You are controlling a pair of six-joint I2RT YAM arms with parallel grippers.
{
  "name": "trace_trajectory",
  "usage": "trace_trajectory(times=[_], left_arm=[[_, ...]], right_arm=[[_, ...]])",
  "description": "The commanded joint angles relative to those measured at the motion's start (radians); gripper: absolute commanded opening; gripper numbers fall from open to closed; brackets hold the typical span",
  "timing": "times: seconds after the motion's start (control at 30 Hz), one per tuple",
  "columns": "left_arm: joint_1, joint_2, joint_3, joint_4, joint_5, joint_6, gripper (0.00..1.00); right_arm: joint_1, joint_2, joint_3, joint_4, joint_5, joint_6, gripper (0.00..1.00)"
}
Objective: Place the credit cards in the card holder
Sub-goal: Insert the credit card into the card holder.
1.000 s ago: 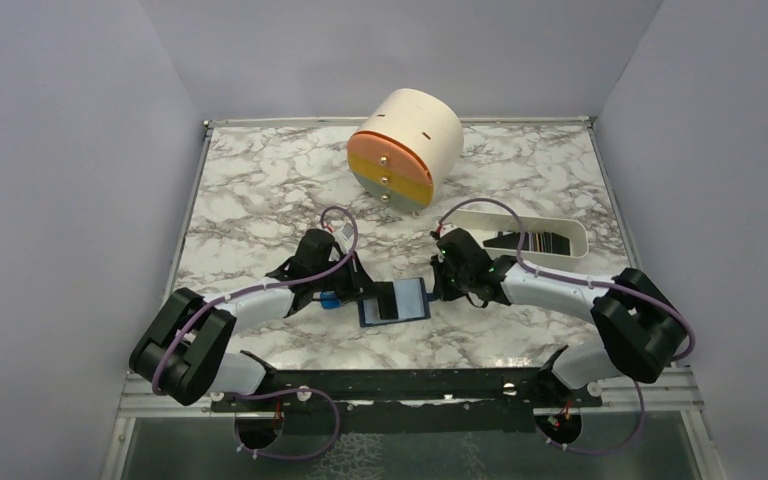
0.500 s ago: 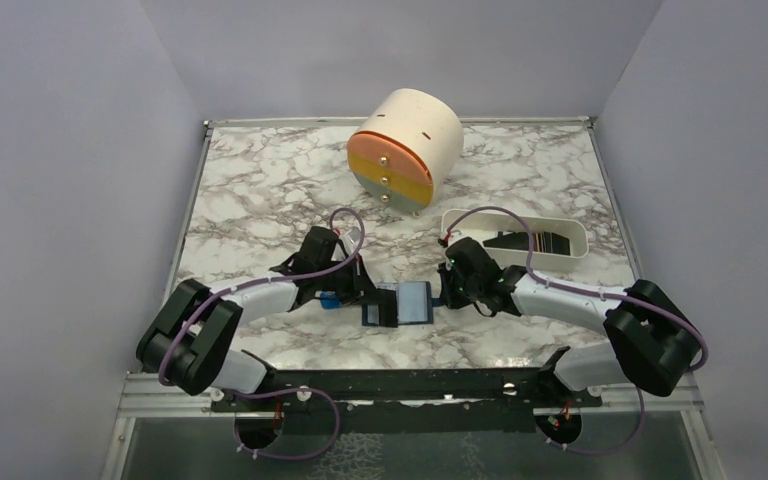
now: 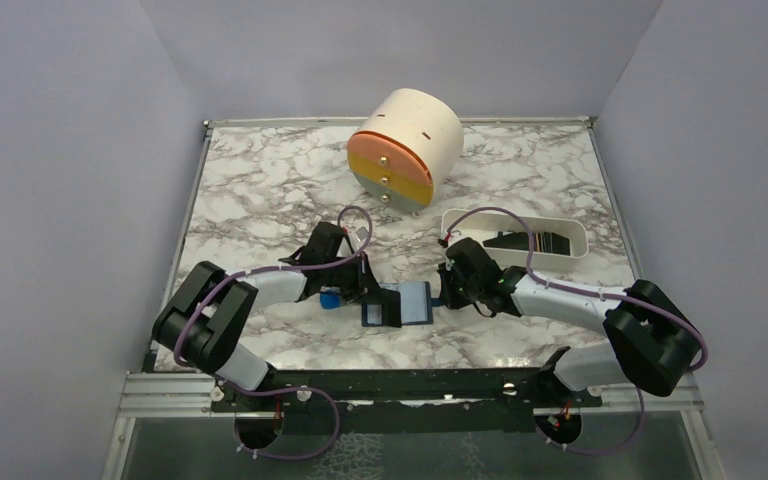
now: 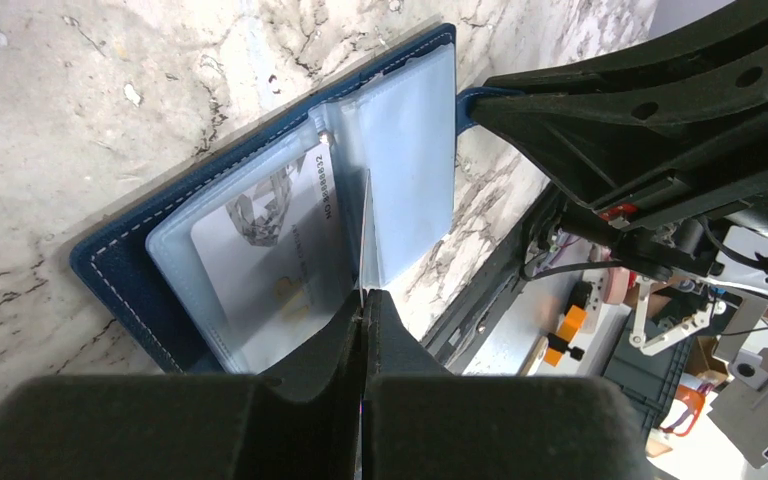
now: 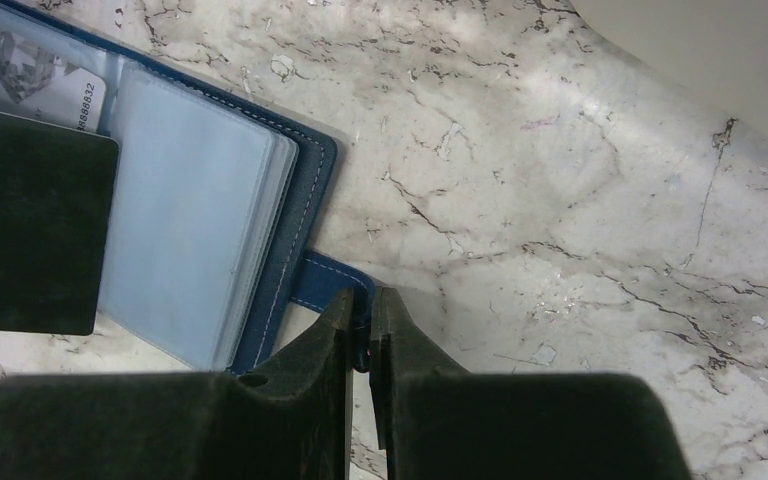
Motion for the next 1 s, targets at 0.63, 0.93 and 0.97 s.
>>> trace_trajectory(times=[0.63,0.93,0.97], left_arm=[[0.009,0.090,0.089,-0.188,-0.080,0.073,0.00],[0.009,0.104,0.082,-0.162,-0.055,0.062,0.00],[0.009,0.118,0.088,-0.149,-0.038,0.066,0.00]], right_arm=[[0.008,-0.007,-0.022,0.037,-0.026,0.006,0.03],[0.007,-0.022,-0.033,0.044,-0.023,0.010,0.02],[0.006,-0.018,-0.034,0.046,-0.024,0.010,0.02]])
